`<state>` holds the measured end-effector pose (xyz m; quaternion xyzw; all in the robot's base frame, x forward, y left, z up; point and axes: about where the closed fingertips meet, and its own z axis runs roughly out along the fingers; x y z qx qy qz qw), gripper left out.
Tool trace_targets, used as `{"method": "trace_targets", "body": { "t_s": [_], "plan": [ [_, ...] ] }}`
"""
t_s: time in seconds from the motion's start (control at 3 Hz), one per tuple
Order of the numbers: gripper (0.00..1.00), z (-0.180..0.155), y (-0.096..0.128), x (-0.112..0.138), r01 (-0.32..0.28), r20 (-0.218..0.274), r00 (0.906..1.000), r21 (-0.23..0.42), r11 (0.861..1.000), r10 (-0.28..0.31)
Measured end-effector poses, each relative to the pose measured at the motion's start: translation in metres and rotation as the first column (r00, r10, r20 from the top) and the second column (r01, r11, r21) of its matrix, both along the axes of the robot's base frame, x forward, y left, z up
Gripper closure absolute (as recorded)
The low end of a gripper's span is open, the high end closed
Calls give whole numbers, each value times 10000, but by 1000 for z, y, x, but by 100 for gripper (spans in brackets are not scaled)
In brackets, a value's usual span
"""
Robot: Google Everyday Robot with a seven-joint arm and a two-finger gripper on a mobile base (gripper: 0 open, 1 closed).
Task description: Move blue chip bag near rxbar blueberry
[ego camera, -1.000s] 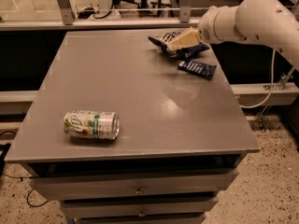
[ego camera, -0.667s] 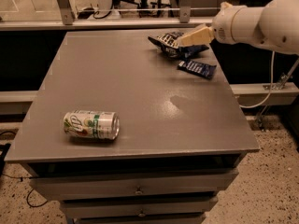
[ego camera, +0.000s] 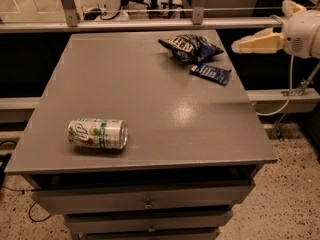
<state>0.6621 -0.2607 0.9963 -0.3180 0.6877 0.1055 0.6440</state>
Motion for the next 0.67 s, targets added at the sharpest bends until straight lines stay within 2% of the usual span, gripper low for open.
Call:
{"method": "trace_targets", "body": {
  "t_s": [0.33, 0.67],
  "plan": [
    [0, 10, -19, -37, -654, 187, 9977, 54, 9978, 653],
    [0, 7, -13, -40, -873, 80, 9961, 7, 9962, 873]
  ]
}}
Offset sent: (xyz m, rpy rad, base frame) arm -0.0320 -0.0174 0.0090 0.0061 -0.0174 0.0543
